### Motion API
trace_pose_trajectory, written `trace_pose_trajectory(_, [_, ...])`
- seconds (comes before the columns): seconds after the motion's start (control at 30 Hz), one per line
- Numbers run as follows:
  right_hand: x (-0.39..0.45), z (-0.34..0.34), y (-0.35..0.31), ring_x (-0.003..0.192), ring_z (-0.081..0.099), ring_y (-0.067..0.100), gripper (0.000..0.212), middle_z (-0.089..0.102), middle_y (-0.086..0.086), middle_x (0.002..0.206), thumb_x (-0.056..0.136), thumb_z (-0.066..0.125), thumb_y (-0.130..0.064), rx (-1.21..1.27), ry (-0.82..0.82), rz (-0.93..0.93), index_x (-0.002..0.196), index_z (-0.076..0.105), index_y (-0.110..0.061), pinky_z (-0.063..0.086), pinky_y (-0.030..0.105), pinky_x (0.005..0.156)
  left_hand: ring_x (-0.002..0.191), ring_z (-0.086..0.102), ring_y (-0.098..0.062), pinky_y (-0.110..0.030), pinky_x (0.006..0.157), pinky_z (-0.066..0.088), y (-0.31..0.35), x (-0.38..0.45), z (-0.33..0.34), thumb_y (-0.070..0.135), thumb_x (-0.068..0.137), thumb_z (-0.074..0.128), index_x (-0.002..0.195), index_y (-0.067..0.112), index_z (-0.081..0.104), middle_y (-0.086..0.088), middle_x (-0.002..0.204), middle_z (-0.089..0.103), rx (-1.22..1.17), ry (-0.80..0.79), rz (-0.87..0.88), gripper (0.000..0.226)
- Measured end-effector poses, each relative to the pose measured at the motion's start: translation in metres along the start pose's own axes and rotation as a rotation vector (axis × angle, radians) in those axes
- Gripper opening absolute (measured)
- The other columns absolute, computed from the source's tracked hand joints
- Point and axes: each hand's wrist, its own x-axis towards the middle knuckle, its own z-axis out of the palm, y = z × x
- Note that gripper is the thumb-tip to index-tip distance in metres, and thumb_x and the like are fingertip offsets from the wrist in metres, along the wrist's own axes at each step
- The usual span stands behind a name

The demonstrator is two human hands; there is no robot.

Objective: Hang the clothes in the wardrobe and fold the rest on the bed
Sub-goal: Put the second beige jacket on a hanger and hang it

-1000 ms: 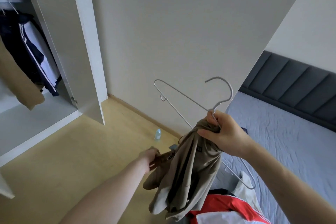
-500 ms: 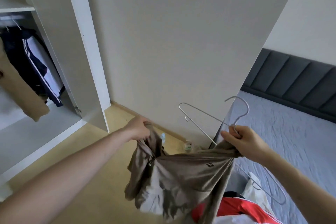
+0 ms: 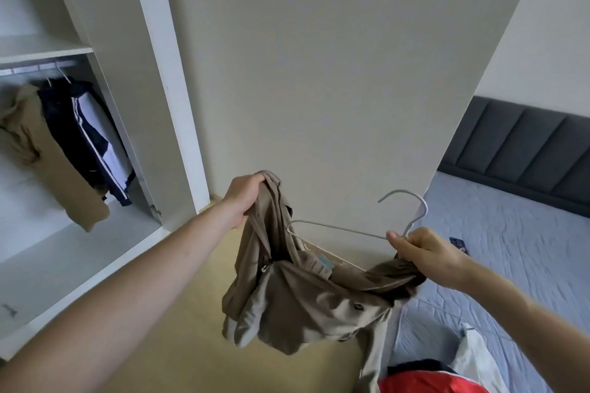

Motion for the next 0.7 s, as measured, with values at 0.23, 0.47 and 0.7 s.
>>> trace_pose_trajectory(0.23, [0.002, -0.006, 0.022, 0.048, 0.031, 0.007, 0.062, 0.033, -0.011, 0.051, 0.085, 0.045, -0.076, -0.060, 0.153, 0.028, 0.054, 0.034, -0.024, 0.033, 0.017, 0.050, 0.068, 0.053, -0.023, -0.030, 0.063, 0.042, 0.046, -0.004, -0.005, 0.011, 0.088, 0.044, 0.078, 0.013, 0.065, -0.006, 0.071, 0.060, 0.117, -0.082, 0.122, 0.023])
trace_pose_trajectory(0.47, [-0.005, -0.003, 0.042, 0.078, 0.064, 0.011, 0.067, 0.068, -0.006, 0.086, 0.102, 0.047, -0.053, -0.165, 0.321, -0.128, 0.051, 0.044, -0.010, 0.049, 0.036, 0.072, 0.059, 0.036, -0.019, -0.028, 0.054, 0.027, 0.069, -0.024, -0.005, 0.011, 0.057, 0.048, 0.068, 0.016, 0.046, -0.004, 0.070, 0.044, 0.205, -0.251, 0.153, 0.011])
trace_pose_trajectory(0.7, [-0.023, -0.006, 0.007, 0.053, 0.022, 0.023, 0.076, 0.027, 0.003, 0.053, 0.100, 0.044, -0.064, 0.078, 0.275, -0.157, 0.055, 0.028, -0.004, 0.025, 0.034, 0.052, 0.058, 0.039, -0.013, -0.030, 0.059, 0.030, 0.064, -0.022, 0.017, 0.011, 0.076, 0.062, 0.059, 0.017, 0.055, 0.007, 0.058, 0.046, 0.446, -0.055, 0.465, 0.018])
